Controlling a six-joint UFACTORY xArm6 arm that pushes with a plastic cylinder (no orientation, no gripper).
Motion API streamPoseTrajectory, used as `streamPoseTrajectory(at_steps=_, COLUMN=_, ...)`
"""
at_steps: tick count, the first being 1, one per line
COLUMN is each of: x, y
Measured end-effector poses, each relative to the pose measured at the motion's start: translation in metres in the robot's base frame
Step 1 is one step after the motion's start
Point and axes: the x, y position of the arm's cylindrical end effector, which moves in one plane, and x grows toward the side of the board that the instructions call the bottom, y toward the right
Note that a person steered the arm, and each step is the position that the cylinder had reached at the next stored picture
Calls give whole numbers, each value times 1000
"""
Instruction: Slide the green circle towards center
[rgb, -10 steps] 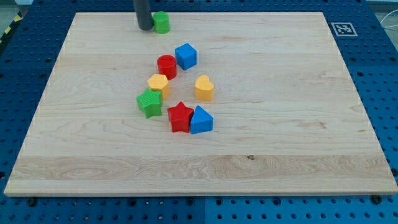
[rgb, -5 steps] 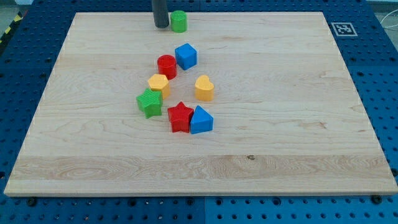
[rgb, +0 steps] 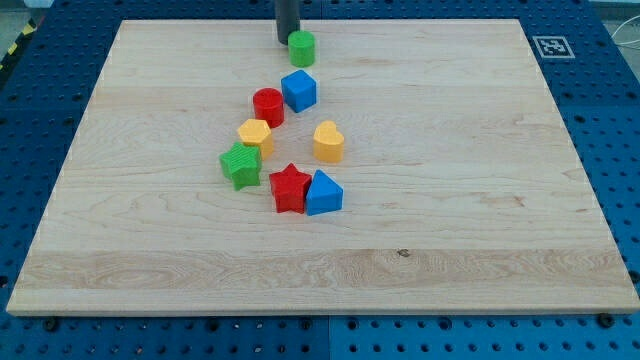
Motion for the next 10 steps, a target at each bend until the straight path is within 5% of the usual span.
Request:
streamPoseTrajectory(at_steps=7, x=116, y=44)
streamPoseTrajectory(at_steps=10, x=121, y=43)
